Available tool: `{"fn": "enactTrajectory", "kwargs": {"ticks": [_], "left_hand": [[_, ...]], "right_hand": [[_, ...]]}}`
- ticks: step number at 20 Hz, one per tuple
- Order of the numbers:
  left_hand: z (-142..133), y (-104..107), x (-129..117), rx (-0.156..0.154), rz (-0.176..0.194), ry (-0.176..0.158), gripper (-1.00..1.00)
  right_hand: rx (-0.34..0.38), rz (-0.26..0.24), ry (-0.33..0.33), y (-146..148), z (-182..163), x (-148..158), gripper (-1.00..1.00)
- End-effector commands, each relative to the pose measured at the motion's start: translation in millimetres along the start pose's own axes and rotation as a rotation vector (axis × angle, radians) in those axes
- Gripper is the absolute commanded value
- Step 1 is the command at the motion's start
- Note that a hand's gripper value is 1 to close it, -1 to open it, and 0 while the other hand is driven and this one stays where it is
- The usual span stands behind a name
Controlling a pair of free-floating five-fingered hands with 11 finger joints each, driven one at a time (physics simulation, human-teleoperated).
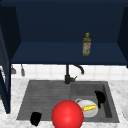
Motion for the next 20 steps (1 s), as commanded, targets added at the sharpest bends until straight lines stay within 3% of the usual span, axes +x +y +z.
{"fn": "enactTrajectory", "kwargs": {"ticks": [1,11,17,18,20], "left_hand": [[0.0,0.0,0.0,0.0,0.0,0.0,0.0],[0.0,0.0,0.0,0.0,0.0,0.0,0.0],[0.0,0.0,0.0,0.0,0.0,0.0,0.0],[0.0,0.0,0.0,0.0,0.0,0.0,0.0],[0.0,0.0,0.0,0.0,0.0,0.0,0.0]], "right_hand": [[0.056,-0.045,0.017,-13.9,18.0,-15.7,-1.0],[0.146,-0.073,0.024,-48.6,54.3,-50.7,-1.0],[0.125,-0.059,0.023,-59.7,52.0,-64.4,-1.0],[0.131,-0.033,0.006,-56.1,51.8,-61.6,-1.0],[0.131,-0.028,0.01,-56.4,51.7,-61.9,-1.0]]}}
